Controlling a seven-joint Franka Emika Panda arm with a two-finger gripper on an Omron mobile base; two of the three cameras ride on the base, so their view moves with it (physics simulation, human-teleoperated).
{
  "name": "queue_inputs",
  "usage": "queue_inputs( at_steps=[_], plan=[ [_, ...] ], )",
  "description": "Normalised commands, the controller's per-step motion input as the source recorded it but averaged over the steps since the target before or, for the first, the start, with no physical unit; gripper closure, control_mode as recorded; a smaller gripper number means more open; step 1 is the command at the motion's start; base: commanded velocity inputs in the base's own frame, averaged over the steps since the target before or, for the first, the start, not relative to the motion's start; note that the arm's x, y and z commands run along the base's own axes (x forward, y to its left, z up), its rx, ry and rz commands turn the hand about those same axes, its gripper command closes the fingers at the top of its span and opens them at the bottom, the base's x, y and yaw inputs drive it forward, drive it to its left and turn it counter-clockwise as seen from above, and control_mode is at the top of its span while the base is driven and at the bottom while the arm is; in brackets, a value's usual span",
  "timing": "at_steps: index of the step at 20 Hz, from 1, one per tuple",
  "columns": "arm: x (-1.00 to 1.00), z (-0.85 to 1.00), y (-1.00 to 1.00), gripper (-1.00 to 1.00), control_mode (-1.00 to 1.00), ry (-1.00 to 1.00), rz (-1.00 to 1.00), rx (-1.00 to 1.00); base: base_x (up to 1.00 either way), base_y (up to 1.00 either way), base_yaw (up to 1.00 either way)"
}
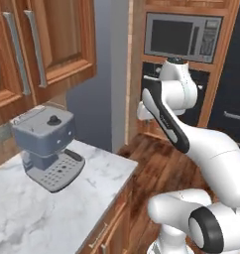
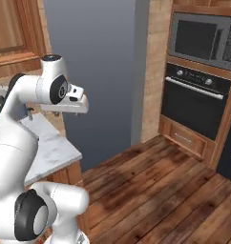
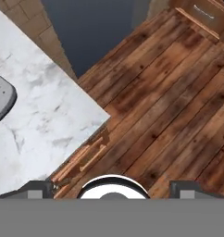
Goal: Navigate to the dishwasher.
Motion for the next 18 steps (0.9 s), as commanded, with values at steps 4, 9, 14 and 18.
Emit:
queue_inputs(
  at_steps=[4,9,14,18],
  plan=[
    [0.0,0.0,0.0,-1.0,1.0,0.0,0.0,0.0,0.0,0.0,-0.93],
    [0.0,0.0,0.0,-1.0,1.0,0.0,0.0,0.0,0.0,0.0,-0.93],
    [0.0,0.0,0.0,-1.0,1.0,0.0,0.0,0.0,0.03,0.0,-0.95],
    [0.0,0.0,0.0,-1.0,1.0,0.0,0.0,0.0,0.06,0.0,-0.94]
  ],
)
